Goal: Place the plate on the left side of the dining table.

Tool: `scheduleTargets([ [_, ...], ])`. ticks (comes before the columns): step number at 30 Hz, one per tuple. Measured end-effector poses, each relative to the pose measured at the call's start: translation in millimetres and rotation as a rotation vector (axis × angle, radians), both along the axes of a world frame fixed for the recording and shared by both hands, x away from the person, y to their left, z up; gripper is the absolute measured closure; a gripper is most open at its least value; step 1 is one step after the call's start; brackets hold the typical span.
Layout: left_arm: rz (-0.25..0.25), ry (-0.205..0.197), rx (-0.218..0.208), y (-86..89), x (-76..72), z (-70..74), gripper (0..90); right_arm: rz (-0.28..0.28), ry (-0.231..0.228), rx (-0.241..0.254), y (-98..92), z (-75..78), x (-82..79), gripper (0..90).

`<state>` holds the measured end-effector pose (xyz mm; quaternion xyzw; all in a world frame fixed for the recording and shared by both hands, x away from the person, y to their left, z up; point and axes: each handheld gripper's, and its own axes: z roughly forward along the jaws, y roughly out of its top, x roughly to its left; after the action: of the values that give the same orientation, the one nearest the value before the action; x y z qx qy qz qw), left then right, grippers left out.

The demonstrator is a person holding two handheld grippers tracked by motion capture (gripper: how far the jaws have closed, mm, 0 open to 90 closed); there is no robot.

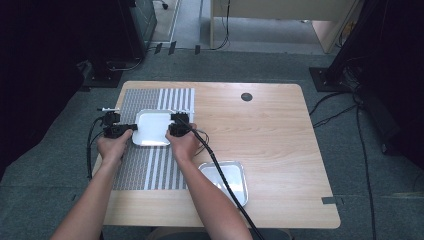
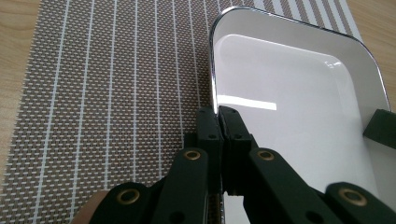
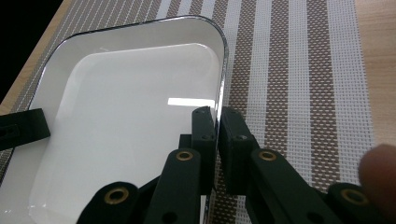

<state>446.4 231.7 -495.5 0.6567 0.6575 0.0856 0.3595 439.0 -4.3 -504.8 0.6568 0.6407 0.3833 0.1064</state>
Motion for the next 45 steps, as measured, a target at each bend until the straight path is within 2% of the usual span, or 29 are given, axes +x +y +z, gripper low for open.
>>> scheduleTargets([
  [6,0.013,0.005,0.012,2.1,0.2,-0.2,89.5,0.016,0.024,0.033,-0.4,-1.3,0.6,85.4],
  [8,0.011,0.007,0.017,1.8,0.2,-0.3,89.3,0.024,0.016,0.018,0.4,-1.2,0.2,85.0],
  [11,0.012,0.019,0.015,2.9,0.7,-1.7,88.8,0.043,-0.014,-0.030,4.0,-3.4,-1.6,84.0],
  [17,0.000,0.014,0.022,3.9,0.0,-3.4,86.8,0.052,-0.006,-0.024,3.8,-5.2,-1.5,82.9],
  [19,0.001,0.010,0.019,4.4,-0.3,-3.0,84.0,0.050,-0.019,-0.041,5.1,-4.5,-2.6,78.3],
  [22,-0.001,0.009,0.011,7.6,-2.2,-1.0,80.6,0.060,-0.032,-0.035,5.8,-3.8,-3.8,71.6],
  [24,0.012,0.013,-0.003,12.1,-3.6,0.7,75.2,0.060,-0.045,-0.026,4.1,-1.5,-4.5,66.8],
  [25,0.014,0.011,-0.006,14.0,-4.4,2.0,70.8,0.057,-0.049,-0.003,2.7,0.8,-5.0,63.5],
  [28,0.010,-0.014,-0.004,20.4,-8.8,7.9,59.6,0.055,-0.085,0.033,-3.6,10.1,-6.5,59.5],
  [32,0.009,-0.041,-0.027,30.4,-16.5,16.6,45.7,0.059,-0.130,0.054,-10.3,24.4,-10.1,55.2],
  [35,-0.003,-0.049,0.005,29.1,-24.0,19.6,39.9,0.057,-0.141,0.077,-15.7,33.8,-14.7,52.6],
  [41,-0.010,-0.083,-0.014,27.7,-38.1,28.5,26.0,0.055,-0.182,0.082,-27.8,45.2,-24.4,43.4],
  [43,-0.021,-0.105,-0.020,26.4,-44.0,32.5,21.9,0.072,-0.194,0.064,-33.2,49.6,-28.0,40.4],
  [45,-0.038,-0.129,0.005,23.3,-50.4,35.9,18.3,0.084,-0.204,0.050,-40.0,54.1,-32.0,36.7],
])
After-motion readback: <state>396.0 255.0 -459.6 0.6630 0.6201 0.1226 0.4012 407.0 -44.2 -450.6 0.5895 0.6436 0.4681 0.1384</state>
